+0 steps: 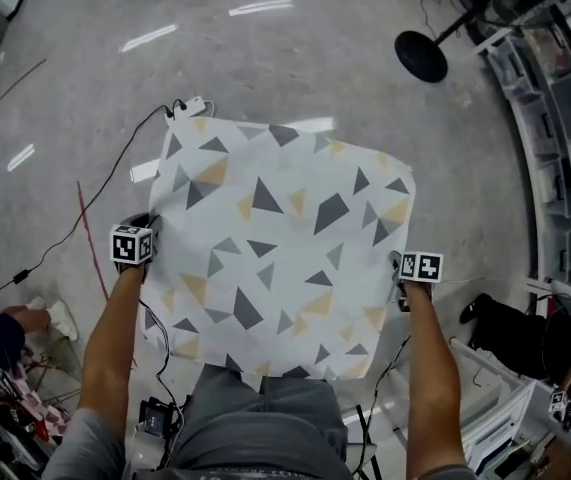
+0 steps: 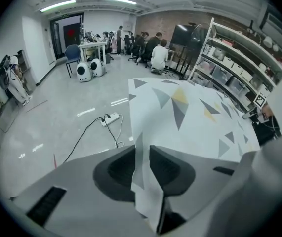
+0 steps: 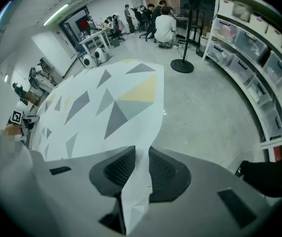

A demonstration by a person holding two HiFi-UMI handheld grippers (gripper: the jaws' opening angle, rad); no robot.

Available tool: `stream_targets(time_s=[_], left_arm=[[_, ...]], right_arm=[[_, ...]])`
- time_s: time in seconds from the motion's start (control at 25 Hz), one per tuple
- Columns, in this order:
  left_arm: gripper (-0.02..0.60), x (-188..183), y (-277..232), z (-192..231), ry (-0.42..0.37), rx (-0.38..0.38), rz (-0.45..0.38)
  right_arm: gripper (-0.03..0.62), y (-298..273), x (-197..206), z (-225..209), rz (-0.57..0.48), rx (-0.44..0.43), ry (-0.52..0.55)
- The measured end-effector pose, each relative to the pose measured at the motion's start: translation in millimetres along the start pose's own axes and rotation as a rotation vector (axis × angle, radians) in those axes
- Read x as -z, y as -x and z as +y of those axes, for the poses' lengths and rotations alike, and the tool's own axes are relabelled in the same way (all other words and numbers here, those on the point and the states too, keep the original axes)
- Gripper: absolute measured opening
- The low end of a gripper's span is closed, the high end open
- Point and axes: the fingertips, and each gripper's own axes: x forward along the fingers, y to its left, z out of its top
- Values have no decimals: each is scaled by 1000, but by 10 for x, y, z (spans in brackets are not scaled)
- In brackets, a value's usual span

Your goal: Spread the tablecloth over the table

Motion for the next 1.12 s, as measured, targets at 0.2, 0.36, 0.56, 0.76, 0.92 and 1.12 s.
stream_targets(time_s=[0.2,0.36,0.56,0.76,0.92,1.12], left_arm=[[90,19,-13,11,33,-4,-41],[141,2,65,-3,-15,-31,-56],[172,-155,344,-44,-125,-96,-135],[172,-267,740,-253,-151,-84,-230],[172,-406,1165,-561,-159,-36,-332],[169,-660,1781,-1023,-168,68,-473]], right_arm=[[87,37,0,-27,-8,61,4],[110,102,-21,-58,-36,131,-3],[170,318,-142,-50,-133,270,54],[196,686,-156,166,-229,303,49],[178,1113,-203,635,-352,235,65],[110,1756,-226,1415,-495,129,129]])
